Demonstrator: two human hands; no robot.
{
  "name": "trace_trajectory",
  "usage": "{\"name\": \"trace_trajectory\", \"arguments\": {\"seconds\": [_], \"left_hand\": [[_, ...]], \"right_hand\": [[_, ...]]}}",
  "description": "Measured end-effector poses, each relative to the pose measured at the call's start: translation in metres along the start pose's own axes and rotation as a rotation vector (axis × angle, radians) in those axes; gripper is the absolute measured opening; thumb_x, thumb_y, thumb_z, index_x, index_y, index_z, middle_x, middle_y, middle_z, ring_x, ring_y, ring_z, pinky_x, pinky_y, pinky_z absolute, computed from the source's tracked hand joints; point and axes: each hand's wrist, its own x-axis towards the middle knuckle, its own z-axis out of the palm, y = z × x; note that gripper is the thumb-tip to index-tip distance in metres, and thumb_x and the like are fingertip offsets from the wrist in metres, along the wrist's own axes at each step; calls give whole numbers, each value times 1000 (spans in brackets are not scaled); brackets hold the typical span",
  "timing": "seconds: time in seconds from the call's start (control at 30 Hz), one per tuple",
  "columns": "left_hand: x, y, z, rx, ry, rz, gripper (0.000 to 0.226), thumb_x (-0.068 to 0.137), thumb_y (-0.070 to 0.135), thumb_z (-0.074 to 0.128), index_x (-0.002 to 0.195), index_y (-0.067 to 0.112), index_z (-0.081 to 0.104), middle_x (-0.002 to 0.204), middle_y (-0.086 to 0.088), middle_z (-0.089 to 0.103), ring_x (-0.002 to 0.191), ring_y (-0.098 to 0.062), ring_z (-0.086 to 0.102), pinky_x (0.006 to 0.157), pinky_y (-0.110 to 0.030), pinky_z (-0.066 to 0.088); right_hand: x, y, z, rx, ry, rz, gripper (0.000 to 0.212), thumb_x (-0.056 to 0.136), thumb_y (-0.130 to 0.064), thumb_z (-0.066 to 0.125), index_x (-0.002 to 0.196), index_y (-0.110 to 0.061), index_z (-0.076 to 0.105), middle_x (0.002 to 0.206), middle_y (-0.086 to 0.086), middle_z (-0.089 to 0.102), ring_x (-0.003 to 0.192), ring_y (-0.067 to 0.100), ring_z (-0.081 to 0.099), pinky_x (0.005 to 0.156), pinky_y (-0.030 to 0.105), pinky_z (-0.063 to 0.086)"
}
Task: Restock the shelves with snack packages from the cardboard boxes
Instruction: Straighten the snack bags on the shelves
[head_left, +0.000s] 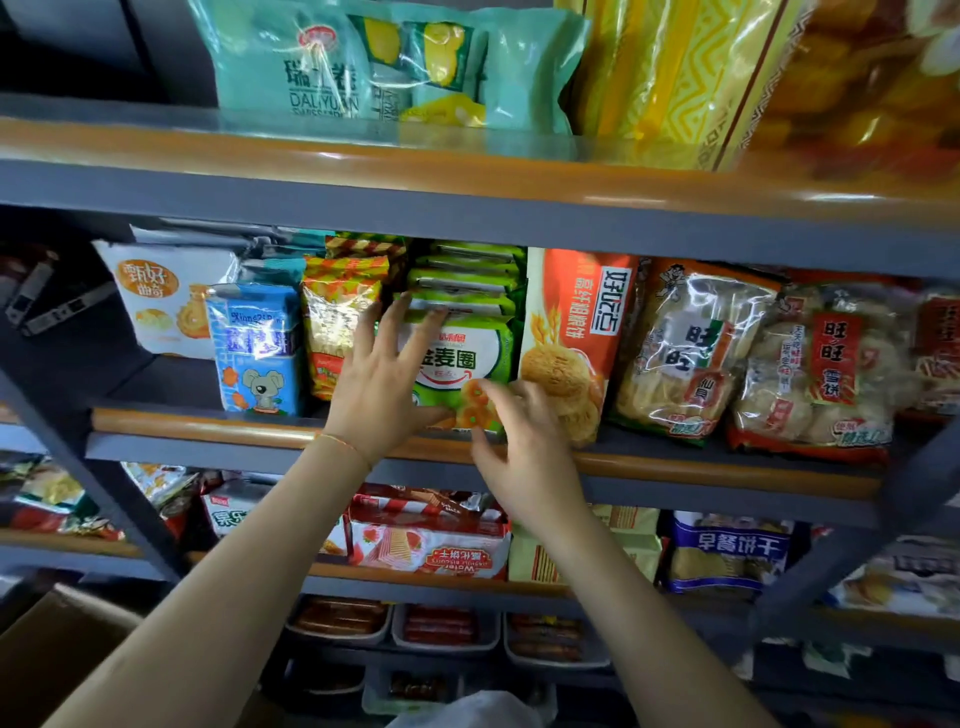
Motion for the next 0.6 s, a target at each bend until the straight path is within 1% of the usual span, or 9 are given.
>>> {"name": "trace_trajectory", "arguments": {"seconds": [0.13, 0.23, 0.3, 0.37, 0.4, 0.43, 0.5, 0.53, 0.6], "left_hand": [[4, -3, -1, 21, -45, 2, 105, 67, 60, 84, 153, 26, 34, 153, -19, 40, 139, -50, 35, 97, -66, 48], [5, -5, -1, 65, -22, 37, 106, 68, 65, 80, 154, 26, 32, 152, -20, 42, 138, -50, 38, 98, -65, 44], [3, -5, -4, 60, 38, 76, 99, 76, 66, 73, 155, 26, 30, 154, -21, 40, 140, -49, 37, 102, -66, 40], [3, -3, -9, -5, 138, 111, 78, 87, 61, 62, 151, 22, 39, 149, -20, 45, 137, -46, 42, 101, -62, 42], [4, 0, -11, -66, 190, 133, 66, 91, 56, 58, 145, 18, 47, 141, -20, 51, 129, -44, 49, 97, -59, 45], [4, 4, -13, -139, 243, 166, 55, 93, 48, 55, 136, 14, 56, 129, -19, 58, 117, -42, 57, 89, -55, 51], [3, 16, -14, -283, 310, 263, 33, 96, 34, 55, 112, 9, 70, 104, -15, 69, 90, -36, 68, 66, -44, 58], [2, 25, -14, -339, 313, 307, 28, 97, 29, 54, 102, 9, 73, 96, -11, 71, 80, -33, 70, 58, -39, 57], [-2, 51, -12, -397, 281, 356, 27, 97, 26, 53, 94, 10, 75, 88, -7, 73, 69, -29, 70, 50, -34, 54]], "right_hand": [[1, -9, 9, -111, -15, 69, 52, 93, -27, 62, 143, -14, 50, 132, 9, 48, 125, 28, 47, 99, 43, 47], [-1, -15, 3, -80, 59, 101, 45, 94, -26, 58, 137, -15, 54, 130, 5, 51, 124, 24, 49, 100, 45, 48], [-3, -16, -8, -43, 216, 132, 37, 94, -27, 53, 129, -14, 60, 124, 3, 54, 118, 22, 53, 96, 40, 50], [-4, -14, -20, 9, 343, 182, 34, 94, -28, 49, 121, -12, 62, 119, 3, 55, 110, 19, 57, 91, 26, 52], [-6, -12, -26, 27, 389, 204, 33, 93, -27, 48, 118, -10, 63, 116, 2, 55, 105, 17, 58, 87, 17, 50], [-8, -10, -31, 32, 429, 223, 30, 93, -24, 49, 115, -9, 64, 112, 1, 55, 100, 14, 59, 82, 14, 49], [-16, -2, -38, 24, 468, 271, 22, 94, -16, 54, 111, -9, 65, 107, -3, 53, 88, 9, 57, 73, 22, 51], [-22, 2, -41, 23, 477, 294, 20, 93, -13, 55, 110, -10, 65, 105, -4, 53, 85, 9, 57, 70, 27, 52], [-32, 15, -49, 18, 471, 309, 20, 93, -13, 55, 110, -10, 65, 105, -3, 54, 86, 12, 59, 68, 34, 53]]}}
